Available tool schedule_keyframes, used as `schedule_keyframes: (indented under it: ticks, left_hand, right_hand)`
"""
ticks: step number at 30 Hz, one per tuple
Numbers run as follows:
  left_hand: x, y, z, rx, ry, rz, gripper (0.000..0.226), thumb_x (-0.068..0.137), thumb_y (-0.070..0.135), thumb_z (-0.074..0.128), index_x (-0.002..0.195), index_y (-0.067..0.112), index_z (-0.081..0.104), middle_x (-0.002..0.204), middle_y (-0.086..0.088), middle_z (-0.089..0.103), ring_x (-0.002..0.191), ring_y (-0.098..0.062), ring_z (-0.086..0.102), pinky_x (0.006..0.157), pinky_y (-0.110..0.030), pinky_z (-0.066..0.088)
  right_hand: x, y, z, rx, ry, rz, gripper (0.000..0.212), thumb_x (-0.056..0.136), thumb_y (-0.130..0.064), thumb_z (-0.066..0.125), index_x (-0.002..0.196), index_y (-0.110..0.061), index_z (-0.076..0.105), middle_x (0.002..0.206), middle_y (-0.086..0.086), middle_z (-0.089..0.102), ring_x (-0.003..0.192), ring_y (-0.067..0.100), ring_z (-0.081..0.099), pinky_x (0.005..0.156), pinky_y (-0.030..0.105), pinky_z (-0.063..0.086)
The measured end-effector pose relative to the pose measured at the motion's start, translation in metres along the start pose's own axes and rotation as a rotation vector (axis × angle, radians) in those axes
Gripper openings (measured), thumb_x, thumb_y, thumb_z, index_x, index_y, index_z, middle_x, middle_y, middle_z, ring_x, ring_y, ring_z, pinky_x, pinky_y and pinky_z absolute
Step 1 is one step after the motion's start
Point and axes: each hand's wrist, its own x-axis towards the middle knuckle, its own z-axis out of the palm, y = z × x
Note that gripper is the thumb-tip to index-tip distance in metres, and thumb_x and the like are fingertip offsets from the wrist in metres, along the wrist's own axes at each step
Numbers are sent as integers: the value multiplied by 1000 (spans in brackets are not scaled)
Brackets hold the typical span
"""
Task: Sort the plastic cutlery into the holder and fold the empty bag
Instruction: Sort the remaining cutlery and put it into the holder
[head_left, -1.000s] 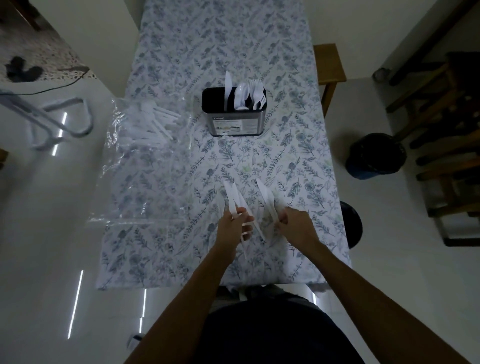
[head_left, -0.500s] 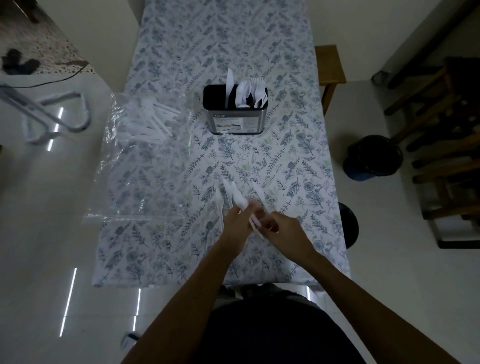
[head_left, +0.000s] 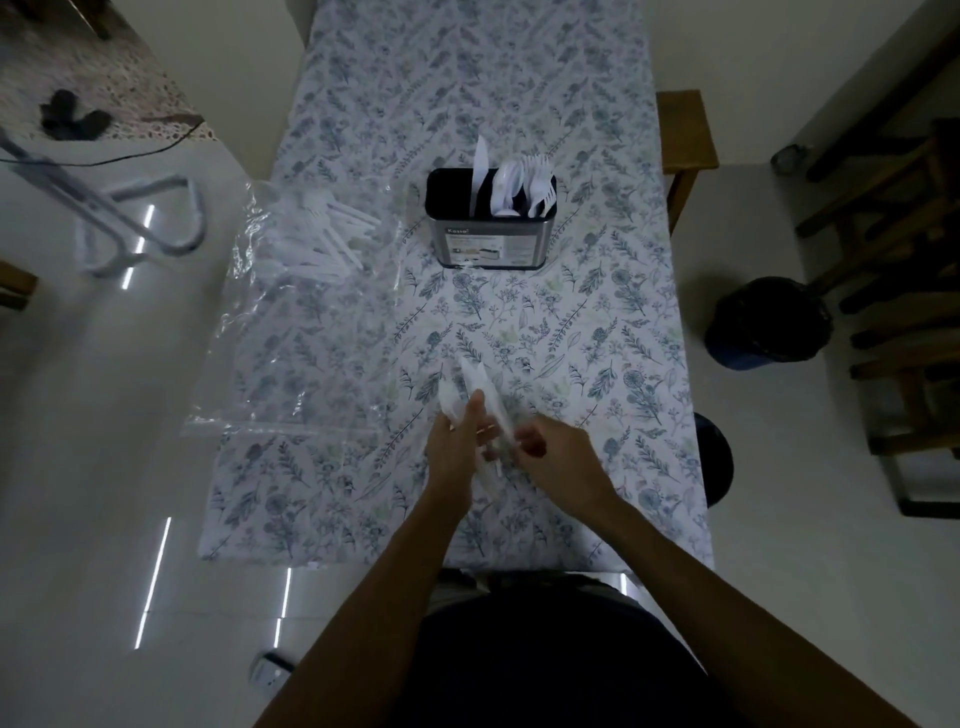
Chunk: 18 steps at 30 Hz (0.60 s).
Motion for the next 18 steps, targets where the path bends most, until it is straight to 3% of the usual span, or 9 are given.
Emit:
schedule_keyframes:
  ticks: [2, 4, 6, 9, 14, 16, 18]
  left_hand:
    - [-2, -1, -1, -7, -33, 29, 45, 98, 38, 66, 113, -5, 65, 92, -19, 73, 78, -32, 70, 67, -41, 57]
    - [-1, 0, -5, 66, 79, 68, 38, 104, 29, 57, 103, -9, 65, 80, -16, 71, 70, -28, 68, 60, -35, 56]
    - [0, 0, -12, 92, 193, 87, 33, 106, 25, 55, 94, -5, 63, 67, -9, 63, 58, -21, 62, 51, -30, 53]
    - [2, 1, -23, 151, 186, 105, 25, 104, 26, 59, 87, 7, 60, 61, 0, 58, 50, -14, 52, 46, -28, 45]
    - [5, 3, -29, 116, 106, 67, 21, 100, 29, 65, 94, 9, 63, 67, -1, 58, 52, -10, 52, 46, -26, 43]
    - [2, 4, -27, 93, 59, 73, 21, 99, 31, 67, 96, 10, 64, 73, -3, 61, 58, -13, 55, 48, -26, 46]
    - [-1, 6, -23, 74, 7, 73, 27, 97, 35, 69, 99, 8, 67, 84, -6, 70, 69, -18, 66, 56, -29, 53]
  right_hand:
    - [-5, -10, 9, 53, -73, -74, 17, 89, -30, 75, 99, -16, 71, 89, -9, 71, 79, -4, 66, 72, 11, 53]
    - [2, -8, 13, 62, -19, -53, 19, 92, -35, 71, 99, -17, 69, 88, -9, 71, 78, -3, 67, 70, 13, 54]
    - [15, 3, 13, -63, 24, 4, 19, 93, -33, 68, 94, -15, 63, 83, -2, 68, 75, 9, 66, 67, 25, 56]
    - [27, 13, 14, -258, -58, 52, 12, 89, -19, 67, 87, -9, 61, 83, 8, 66, 77, 24, 65, 68, 36, 55]
    - [31, 21, -3, -196, 118, 245, 18, 84, -17, 75, 83, -8, 59, 71, 2, 61, 58, 14, 56, 47, 22, 38]
    - [29, 19, -8, -150, 194, 227, 17, 84, -17, 74, 82, -11, 59, 71, 2, 62, 60, 14, 58, 49, 25, 44]
    - [23, 6, -3, -77, 91, 85, 11, 85, -16, 73, 84, -14, 62, 74, -1, 65, 66, 14, 64, 58, 29, 55]
